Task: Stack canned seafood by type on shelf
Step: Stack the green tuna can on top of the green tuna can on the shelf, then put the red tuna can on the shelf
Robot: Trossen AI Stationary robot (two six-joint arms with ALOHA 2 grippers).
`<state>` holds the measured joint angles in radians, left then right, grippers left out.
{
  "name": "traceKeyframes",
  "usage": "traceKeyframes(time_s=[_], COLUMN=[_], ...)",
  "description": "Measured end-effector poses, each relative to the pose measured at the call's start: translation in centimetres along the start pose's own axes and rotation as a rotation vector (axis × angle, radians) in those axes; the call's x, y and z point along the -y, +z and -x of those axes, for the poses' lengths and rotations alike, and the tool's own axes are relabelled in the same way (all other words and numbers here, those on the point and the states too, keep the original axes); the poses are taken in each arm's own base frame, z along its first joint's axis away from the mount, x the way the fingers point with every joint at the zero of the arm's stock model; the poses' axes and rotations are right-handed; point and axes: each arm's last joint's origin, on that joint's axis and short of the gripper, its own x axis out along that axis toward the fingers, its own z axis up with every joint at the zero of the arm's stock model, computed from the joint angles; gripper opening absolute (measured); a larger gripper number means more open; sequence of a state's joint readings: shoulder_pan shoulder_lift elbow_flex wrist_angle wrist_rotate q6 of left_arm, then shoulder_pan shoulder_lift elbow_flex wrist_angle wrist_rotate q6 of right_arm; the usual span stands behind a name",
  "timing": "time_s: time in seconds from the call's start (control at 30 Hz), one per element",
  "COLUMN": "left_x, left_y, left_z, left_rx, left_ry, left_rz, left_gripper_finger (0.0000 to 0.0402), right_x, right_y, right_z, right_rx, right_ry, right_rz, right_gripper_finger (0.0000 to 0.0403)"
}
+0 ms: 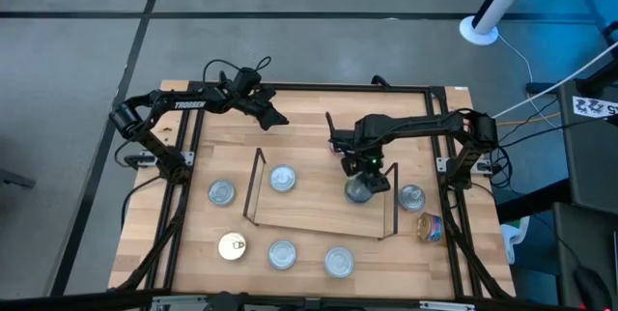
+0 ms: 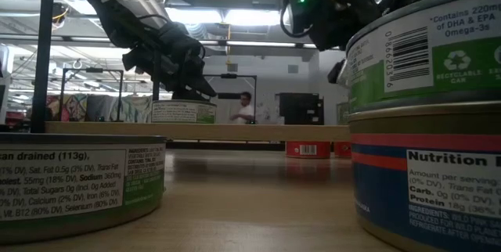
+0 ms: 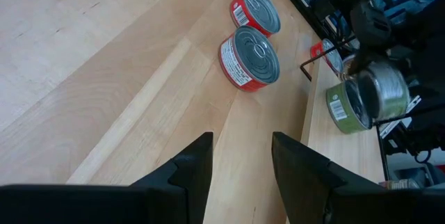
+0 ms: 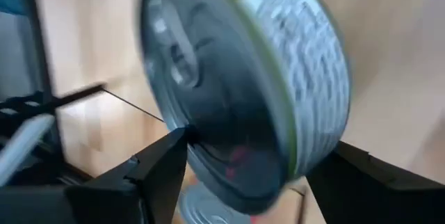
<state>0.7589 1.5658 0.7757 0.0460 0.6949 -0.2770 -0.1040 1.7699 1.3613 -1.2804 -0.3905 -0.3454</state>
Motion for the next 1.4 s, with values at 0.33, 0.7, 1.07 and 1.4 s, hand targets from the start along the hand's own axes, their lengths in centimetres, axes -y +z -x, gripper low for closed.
traceKeyframes(time_s=[0.33, 0.7, 1.07, 1.4], left_x=[0.0, 0.0, 0.0, 0.0], left_y=[0.0, 0.0, 0.0, 0.0], left_z=[0.0, 0.0, 0.0, 0.0], left_rx=[0.0, 0.0, 0.0, -0.001], left_ry=[0.0, 0.0, 0.0, 0.0], left_rz=[0.0, 0.0, 0.001, 0.006], left_gripper_finger=[0.0143, 0.0143, 0.0143, 0.0143], right_x=[-0.1, -0.3, -1.0, -0.2], right_y=[-0.4, -0.7, 0.5, -1.0], right_z=[0.0, 0.0, 3.8, 8.7], right_rx=[-0.041, -0.062, -0.022, 0.148], right_ry=[-0.008, 0.033, -0.137, -0.17], right_rz=[-0.021, -0.031, 0.008, -0.006], right_gripper_finger=[0.0269, 0.0269, 0.0269, 0.0269])
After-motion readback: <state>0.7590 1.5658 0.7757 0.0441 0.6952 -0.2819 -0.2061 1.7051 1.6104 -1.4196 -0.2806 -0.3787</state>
